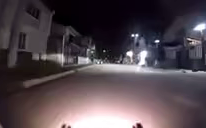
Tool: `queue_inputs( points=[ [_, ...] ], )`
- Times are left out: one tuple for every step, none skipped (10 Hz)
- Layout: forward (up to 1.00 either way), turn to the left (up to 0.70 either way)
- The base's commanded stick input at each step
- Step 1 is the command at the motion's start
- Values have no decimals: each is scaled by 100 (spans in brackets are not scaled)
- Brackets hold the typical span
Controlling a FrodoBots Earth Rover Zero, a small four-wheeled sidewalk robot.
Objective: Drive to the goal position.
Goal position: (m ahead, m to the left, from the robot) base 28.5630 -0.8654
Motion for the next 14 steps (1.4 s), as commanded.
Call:
queue_inputs(
  points=[
    [85,0],
    [85,0],
    [85,0],
    [85,0],
    [85,0],
    [85,0],
    [85,0],
    [85,0],
    [85,0],
    [85,0],
    [85,0],
    [85,0],
    [85,0],
    [85,0]
  ],
)
